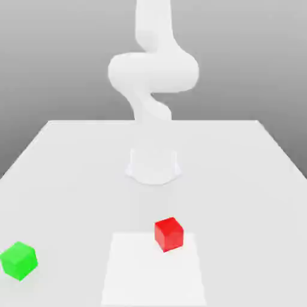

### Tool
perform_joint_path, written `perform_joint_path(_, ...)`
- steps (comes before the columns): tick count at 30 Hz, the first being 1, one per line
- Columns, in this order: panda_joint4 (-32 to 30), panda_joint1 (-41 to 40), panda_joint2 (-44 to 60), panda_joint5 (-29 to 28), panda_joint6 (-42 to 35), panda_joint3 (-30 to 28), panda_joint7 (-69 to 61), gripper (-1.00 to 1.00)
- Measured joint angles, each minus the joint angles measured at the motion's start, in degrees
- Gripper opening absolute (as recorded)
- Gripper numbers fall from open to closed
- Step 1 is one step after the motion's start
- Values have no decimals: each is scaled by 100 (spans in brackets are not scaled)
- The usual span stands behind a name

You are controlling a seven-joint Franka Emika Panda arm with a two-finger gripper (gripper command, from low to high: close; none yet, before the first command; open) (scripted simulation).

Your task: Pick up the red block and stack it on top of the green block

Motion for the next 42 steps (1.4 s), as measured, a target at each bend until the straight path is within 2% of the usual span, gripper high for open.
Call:
perform_joint_path(12,-2109,482,2136,-76,1653,-154,-1097,0)
perform_joint_path(17,-3012,687,3394,-57,2590,-202,-1655,0)
perform_joint_path(23,-3037,674,4971,100,3873,-96,-1900,0)
perform_joint_path(24,-3011,640,5176,118,4050,-60,-1914,-100)
perform_joint_path(31,-3005,613,5227,100,4090,-37,-1899,-100)
perform_joint_path(39,-3163,556,3795,3,2814,-86,-1799,-100)
perform_joint_path(42,-2687,30,3928,123,2457,-409,-1554,-100)
